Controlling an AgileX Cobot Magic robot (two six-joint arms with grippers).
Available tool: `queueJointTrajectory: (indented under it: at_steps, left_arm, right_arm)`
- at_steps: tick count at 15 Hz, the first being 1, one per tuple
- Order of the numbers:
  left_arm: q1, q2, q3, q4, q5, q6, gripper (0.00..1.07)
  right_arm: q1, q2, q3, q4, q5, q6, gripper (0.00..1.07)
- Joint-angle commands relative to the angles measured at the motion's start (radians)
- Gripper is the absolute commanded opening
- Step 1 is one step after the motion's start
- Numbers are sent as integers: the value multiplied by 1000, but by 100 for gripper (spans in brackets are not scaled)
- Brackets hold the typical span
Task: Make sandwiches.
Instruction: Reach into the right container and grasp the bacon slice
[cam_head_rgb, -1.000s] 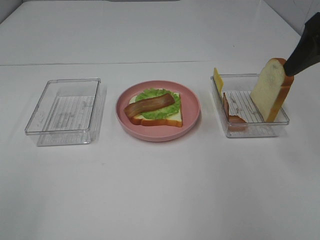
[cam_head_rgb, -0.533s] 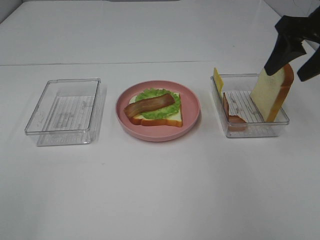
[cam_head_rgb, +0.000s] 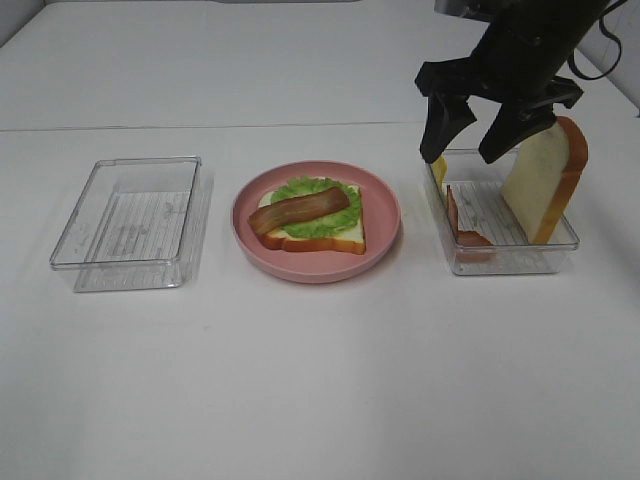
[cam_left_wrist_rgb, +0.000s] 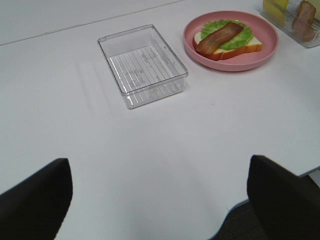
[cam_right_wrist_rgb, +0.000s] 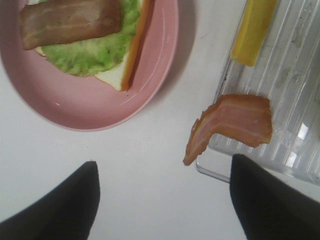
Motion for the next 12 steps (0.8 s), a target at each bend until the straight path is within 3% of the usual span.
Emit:
queueJointTrajectory:
  at_steps: [1,5,7,9,12]
  left_arm:
    - [-4,-22,1,-10,-11,2,89]
    - [-4,-22,1,-10,-11,2,89]
    - [-4,-22,1,-10,-11,2,89]
    - [-4,-22,1,-10,-11,2,89]
    - [-4,-22,1,-10,-11,2,89]
  right_arm:
    - [2,58,-31,-51,12,70,69]
    - [2,126,-34,-63,8,72,68]
    - [2,160,-34,-62,-20,72,61]
    - [2,170,-34,-63,-23,72,49]
    - [2,170,-34,-63,-20,81,17]
